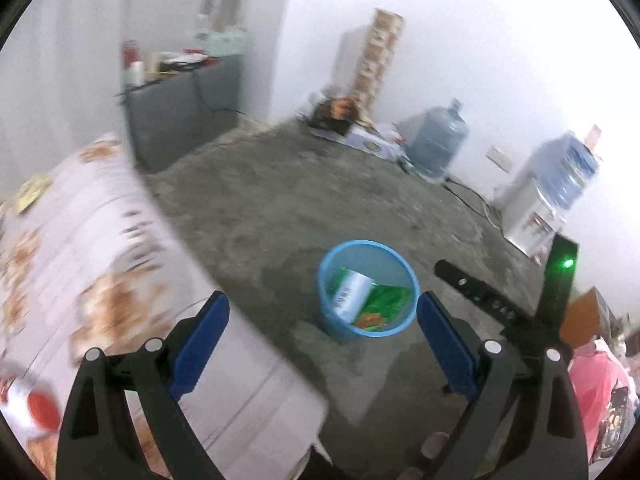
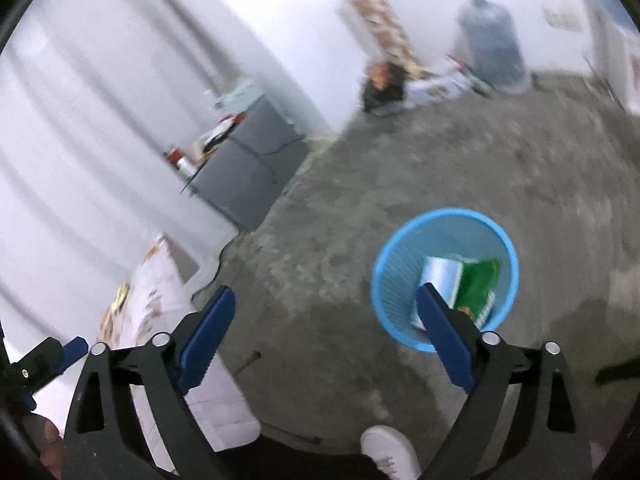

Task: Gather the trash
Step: 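Move both grippers back to the table toward the pink bag and white bottle, then grasp the pink chip bag with the left gripper while the right grasps the white bottle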

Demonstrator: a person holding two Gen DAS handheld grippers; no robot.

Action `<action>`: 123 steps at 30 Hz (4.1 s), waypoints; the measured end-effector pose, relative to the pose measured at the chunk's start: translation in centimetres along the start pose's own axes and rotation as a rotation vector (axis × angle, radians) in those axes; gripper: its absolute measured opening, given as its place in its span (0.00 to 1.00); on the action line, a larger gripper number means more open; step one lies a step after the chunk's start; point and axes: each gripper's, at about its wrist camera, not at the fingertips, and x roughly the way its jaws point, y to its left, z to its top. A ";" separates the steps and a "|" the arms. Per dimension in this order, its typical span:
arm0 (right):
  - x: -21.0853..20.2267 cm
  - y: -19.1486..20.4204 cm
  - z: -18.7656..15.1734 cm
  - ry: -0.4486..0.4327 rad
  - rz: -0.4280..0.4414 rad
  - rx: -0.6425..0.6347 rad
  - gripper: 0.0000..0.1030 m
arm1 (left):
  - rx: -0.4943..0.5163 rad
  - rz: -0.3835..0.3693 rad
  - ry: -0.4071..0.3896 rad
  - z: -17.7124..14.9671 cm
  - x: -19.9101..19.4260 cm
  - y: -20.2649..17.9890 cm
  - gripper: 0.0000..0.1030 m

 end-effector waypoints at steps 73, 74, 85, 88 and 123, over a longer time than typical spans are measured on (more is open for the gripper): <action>-5.1 20.2 -7.8 -0.018 0.036 -0.541 0.92 | -0.309 0.190 -0.239 -13.0 -15.3 16.7 0.90; -5.1 20.2 -7.9 -0.009 0.041 -0.538 0.92 | -0.312 0.191 -0.243 -13.1 -15.5 16.8 0.90; -5.2 19.7 -7.7 0.070 0.103 -0.457 0.92 | -0.367 0.242 -0.304 -16.0 -19.0 18.8 0.90; -4.8 19.6 -7.8 0.092 0.120 -0.443 0.92 | -0.388 0.264 -0.314 -17.0 -20.0 19.5 0.90; 8.9 45.6 -22.7 0.529 0.431 -1.359 0.84 | -0.378 -0.019 -0.124 -25.6 -17.3 17.0 0.76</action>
